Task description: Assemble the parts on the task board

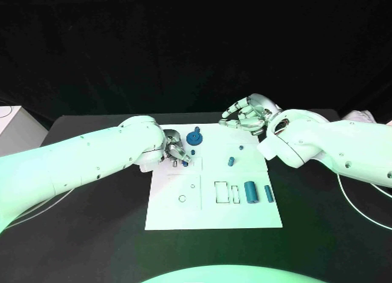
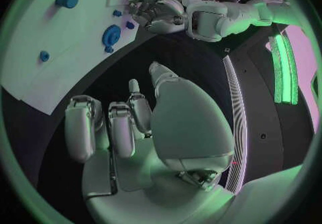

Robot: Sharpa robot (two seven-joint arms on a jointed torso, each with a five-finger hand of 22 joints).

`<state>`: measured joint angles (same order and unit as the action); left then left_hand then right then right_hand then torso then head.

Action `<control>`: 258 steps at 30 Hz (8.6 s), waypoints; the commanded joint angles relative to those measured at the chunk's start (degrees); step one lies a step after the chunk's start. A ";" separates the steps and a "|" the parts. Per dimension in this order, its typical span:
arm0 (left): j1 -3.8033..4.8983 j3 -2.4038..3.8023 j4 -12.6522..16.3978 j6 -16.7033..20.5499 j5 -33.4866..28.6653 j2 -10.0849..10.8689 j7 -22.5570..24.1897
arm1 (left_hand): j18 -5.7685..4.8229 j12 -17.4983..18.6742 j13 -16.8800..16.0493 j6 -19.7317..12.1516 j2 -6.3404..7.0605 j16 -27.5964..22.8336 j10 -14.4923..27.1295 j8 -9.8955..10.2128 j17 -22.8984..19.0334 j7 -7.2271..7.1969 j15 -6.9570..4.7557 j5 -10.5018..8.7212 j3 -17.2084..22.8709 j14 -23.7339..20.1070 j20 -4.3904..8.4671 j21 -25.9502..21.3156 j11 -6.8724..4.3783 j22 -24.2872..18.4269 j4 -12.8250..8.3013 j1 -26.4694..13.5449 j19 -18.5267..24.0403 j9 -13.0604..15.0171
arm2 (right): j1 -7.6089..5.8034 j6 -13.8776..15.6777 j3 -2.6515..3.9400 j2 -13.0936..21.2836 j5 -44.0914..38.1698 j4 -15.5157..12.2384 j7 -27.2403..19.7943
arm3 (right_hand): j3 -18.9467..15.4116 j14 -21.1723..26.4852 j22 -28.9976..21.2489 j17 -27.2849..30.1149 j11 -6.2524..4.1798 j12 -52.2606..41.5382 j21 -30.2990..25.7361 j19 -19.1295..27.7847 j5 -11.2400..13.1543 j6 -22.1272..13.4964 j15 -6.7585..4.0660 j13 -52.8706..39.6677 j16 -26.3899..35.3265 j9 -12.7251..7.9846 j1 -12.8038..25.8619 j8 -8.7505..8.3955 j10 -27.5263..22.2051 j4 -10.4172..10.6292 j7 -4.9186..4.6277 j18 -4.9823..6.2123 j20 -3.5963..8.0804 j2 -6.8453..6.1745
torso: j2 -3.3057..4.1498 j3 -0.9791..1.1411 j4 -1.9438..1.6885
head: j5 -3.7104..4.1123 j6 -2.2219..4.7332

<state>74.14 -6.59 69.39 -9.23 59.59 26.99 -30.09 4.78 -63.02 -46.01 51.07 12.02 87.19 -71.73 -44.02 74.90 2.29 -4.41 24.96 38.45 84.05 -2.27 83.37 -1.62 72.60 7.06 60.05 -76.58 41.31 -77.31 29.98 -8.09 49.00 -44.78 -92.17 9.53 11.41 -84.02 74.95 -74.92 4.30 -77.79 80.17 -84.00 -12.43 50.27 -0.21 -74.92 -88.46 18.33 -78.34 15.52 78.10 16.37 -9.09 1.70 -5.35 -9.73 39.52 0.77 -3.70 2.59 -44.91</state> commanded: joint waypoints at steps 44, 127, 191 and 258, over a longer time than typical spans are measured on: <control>-0.34 5.25 4.39 4.24 -5.86 5.75 1.30 | -0.29 2.26 3.05 0.15 -0.89 -0.83 3.41 2.99 8.05 0.64 0.25 -11.88 -18.32 3.85 -0.18 -1.87 0.65 -2.37 9.69 -3.13 1.23 -0.07 | 0.27 -0.73 0.00 0.13 -0.30 0.48 -0.59 | 0.09 -4.78 7.78 -10.44 -0.01 0.66 -1.12 -1.11 -0.26 -0.67 0.16 -1.95 0.81 0.10 2.15 0.36 -0.89 0.30 0.06 0.93 -0.49 0.24 | -0.01 0.02 -0.06 | 0.14 0.82; 1.96 3.10 -23.22 -4.28 -5.41 -7.34 5.49 | 0.35 4.39 7.90 -1.83 -5.23 -1.60 8.42 10.74 6.66 3.40 2.60 -11.64 -20.20 2.99 -2.41 -3.53 3.14 -4.81 9.47 6.52 3.64 -5.93 | 0.22 -0.71 0.01 0.10 -0.91 -0.23 -0.43 | 0.24 -4.78 7.72 -10.43 -0.04 0.68 -1.25 -1.11 -0.38 -0.83 0.14 -1.90 0.84 0.11 2.40 0.42 -0.91 0.11 0.06 0.94 -0.47 0.37 | 0.68 -0.12 0.24 | 0.17 0.68; 2.39 3.40 -6.67 1.60 -11.30 3.13 6.56 | -0.80 0.72 1.29 2.40 2.56 0.70 -0.52 5.67 11.00 1.15 0.20 7.65 8.52 4.75 -0.10 -0.26 0.62 1.26 -6.32 8.64 -0.61 2.03 | 0.22 -0.70 0.00 0.34 -0.82 0.36 -0.30 | 0.34 -4.79 7.68 -10.48 -0.05 0.65 -1.33 -1.11 -0.49 -0.83 0.13 -1.91 0.83 0.14 2.46 0.50 -0.89 0.08 0.08 0.96 -0.46 0.39 | -0.08 0.22 -0.18 | -0.79 0.19; 0.16 -0.24 5.22 2.70 -2.07 7.50 1.82 | -0.87 -0.14 -0.12 3.13 2.79 0.85 -1.57 5.73 11.26 0.84 -0.06 8.87 8.86 4.85 0.13 -0.06 0.33 1.62 -6.80 8.16 -0.93 2.13 | 0.25 -0.82 -0.01 0.68 -0.77 0.36 -0.33 | 0.48 -4.79 7.63 -10.43 -0.07 0.70 -1.43 -1.12 -0.67 -0.85 0.10 -1.82 0.87 0.17 2.60 0.62 -0.94 0.06 0.10 0.97 -0.44 0.36 | 0.07 0.25 -0.05 | -1.46 -0.84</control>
<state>74.32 -6.83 74.45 -5.08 56.95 34.51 -28.14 4.78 -62.96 -46.04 53.76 15.22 87.80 -71.61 -38.14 74.90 3.29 -4.08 33.62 36.71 83.95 -2.26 82.93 0.07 74.16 11.11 68.14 -77.20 43.38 -77.09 29.85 -8.10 49.68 -45.11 -91.76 9.54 11.57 -84.03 74.93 -74.90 4.11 -77.20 79.09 -84.01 -12.98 49.86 -0.21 -74.92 -87.79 18.45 -76.44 15.96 77.49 16.53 -9.08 1.70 -5.35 -9.38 39.57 1.01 -3.74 1.11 -45.64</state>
